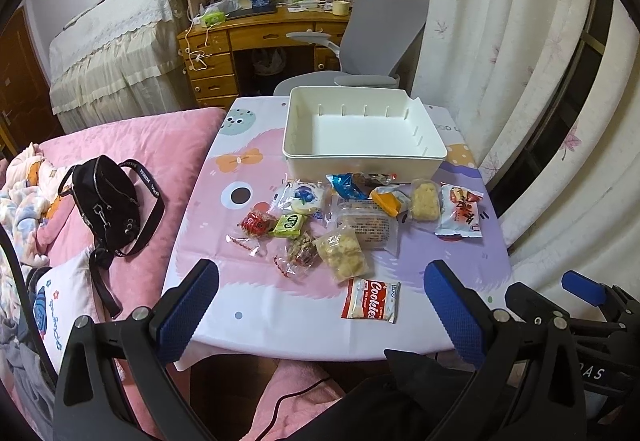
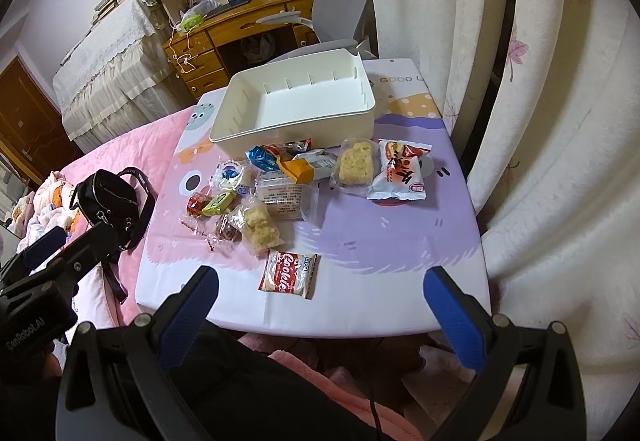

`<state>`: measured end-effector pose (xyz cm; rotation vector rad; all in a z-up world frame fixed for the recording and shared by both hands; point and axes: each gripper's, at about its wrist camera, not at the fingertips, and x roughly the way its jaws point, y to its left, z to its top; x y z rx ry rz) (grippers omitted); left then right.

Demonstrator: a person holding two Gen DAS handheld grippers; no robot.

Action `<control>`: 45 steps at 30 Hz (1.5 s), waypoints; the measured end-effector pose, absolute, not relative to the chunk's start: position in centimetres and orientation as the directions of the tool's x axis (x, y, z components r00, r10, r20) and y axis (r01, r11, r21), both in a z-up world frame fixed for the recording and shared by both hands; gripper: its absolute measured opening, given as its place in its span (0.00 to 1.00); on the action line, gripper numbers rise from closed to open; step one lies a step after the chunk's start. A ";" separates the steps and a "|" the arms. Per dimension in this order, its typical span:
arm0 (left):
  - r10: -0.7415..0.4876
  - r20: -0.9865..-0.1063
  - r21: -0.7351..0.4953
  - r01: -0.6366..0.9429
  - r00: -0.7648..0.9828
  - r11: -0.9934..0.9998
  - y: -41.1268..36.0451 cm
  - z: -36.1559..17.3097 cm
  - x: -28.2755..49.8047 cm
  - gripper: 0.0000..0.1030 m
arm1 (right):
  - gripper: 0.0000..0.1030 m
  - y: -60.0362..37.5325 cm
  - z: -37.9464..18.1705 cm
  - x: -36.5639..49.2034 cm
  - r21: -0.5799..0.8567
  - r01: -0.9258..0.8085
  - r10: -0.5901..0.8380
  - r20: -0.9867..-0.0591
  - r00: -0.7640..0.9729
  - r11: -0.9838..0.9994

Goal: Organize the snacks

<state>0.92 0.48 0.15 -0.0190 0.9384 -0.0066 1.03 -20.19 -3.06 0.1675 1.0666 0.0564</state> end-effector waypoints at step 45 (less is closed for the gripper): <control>-0.098 -0.864 -0.066 0.081 0.494 0.995 5.8 -1.7 8.5 0.99 | 1.00 -18.3 -3.9 6.2 0.209 0.136 0.124 -0.877 0.464 0.968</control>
